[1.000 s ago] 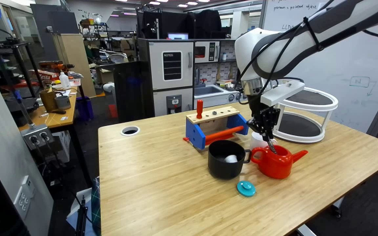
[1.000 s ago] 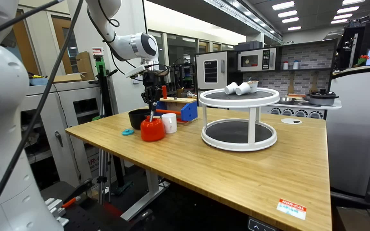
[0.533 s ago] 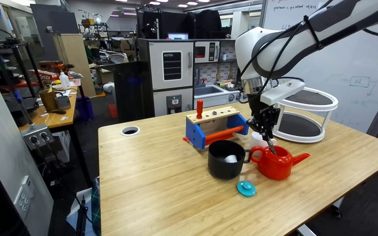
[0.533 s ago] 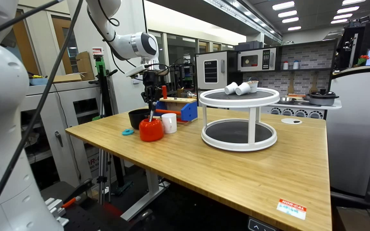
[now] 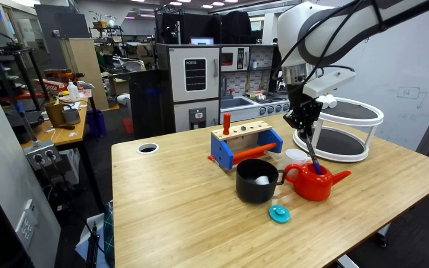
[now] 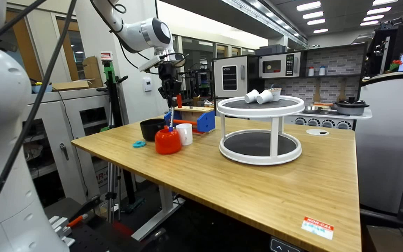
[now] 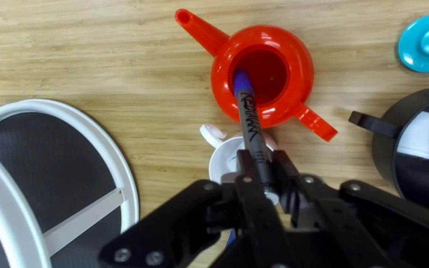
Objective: Put the marker in the kettle on the table
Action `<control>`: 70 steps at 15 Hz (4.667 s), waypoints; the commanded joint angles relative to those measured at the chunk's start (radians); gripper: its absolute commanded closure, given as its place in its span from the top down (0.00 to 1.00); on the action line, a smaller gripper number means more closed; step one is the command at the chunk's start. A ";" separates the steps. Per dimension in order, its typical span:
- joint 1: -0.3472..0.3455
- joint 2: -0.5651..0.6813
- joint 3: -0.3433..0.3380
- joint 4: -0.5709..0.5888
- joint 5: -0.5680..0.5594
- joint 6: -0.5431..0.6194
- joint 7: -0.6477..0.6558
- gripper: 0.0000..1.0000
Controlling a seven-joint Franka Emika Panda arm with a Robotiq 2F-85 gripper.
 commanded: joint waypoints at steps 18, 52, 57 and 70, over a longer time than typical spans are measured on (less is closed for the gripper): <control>-0.025 -0.437 0.098 -0.357 0.124 0.251 -0.204 0.04; 0.099 -0.277 0.314 -0.352 -0.162 -0.046 -0.086 0.04; 0.128 -0.241 0.318 -0.319 -0.162 -0.068 -0.086 0.04; 0.207 -0.052 0.306 -0.236 -0.394 0.057 -0.095 0.04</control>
